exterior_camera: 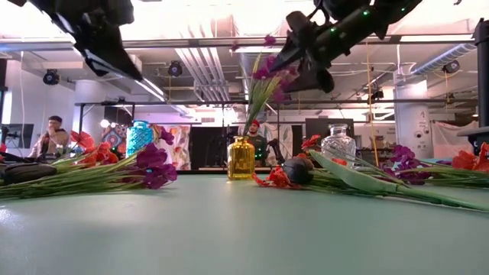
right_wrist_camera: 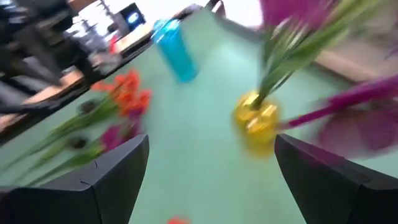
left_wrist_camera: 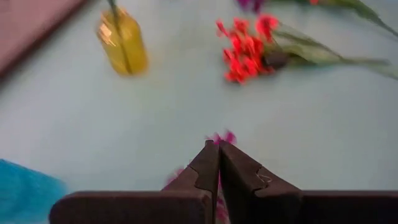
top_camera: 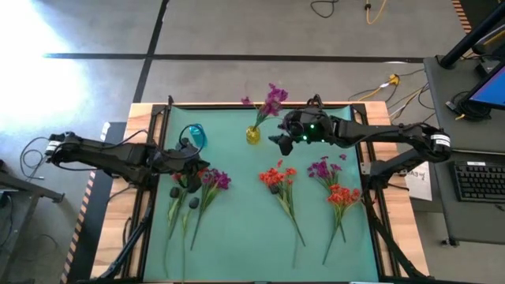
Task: Sort flowers into vase by color
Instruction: Put the middle black flower into the blue vase
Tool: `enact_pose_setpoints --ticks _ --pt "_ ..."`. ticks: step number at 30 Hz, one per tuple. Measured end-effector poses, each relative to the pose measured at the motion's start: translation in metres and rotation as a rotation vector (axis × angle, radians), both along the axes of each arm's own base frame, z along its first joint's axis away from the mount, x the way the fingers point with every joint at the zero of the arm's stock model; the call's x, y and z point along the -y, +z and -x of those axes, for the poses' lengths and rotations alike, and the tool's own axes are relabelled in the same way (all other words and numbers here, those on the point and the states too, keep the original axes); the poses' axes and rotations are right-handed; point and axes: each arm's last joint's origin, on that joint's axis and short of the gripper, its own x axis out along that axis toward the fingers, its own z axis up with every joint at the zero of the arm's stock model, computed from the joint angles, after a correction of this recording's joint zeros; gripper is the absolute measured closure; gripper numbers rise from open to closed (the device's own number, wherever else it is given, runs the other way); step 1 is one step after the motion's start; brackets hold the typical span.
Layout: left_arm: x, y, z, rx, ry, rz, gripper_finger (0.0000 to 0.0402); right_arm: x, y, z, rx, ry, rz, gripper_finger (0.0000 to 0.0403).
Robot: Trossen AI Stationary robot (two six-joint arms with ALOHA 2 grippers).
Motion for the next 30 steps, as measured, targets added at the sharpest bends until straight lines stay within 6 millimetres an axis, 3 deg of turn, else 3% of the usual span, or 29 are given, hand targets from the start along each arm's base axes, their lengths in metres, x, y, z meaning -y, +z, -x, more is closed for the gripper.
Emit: enact_pose_setpoints --ticks 5,15,23,30 --pt "0.004 -0.006 0.003 -0.066 -0.015 0.188 0.0401 -0.014 -0.011 0.003 -0.091 0.098 -0.201 0.0062" --pt "0.01 -0.013 0.003 -0.154 -0.002 0.476 0.0401 -0.043 -0.027 0.012 -0.306 0.125 -0.332 0.0062" --pt "0.013 -0.021 -0.001 -0.238 0.03 0.546 0.0401 -0.051 -0.029 0.013 -0.342 0.14 -0.346 0.0062" --pt "0.026 -0.031 -0.004 -0.351 0.056 0.632 0.0401 -0.065 -0.039 0.025 -0.509 0.124 -0.416 0.0062"
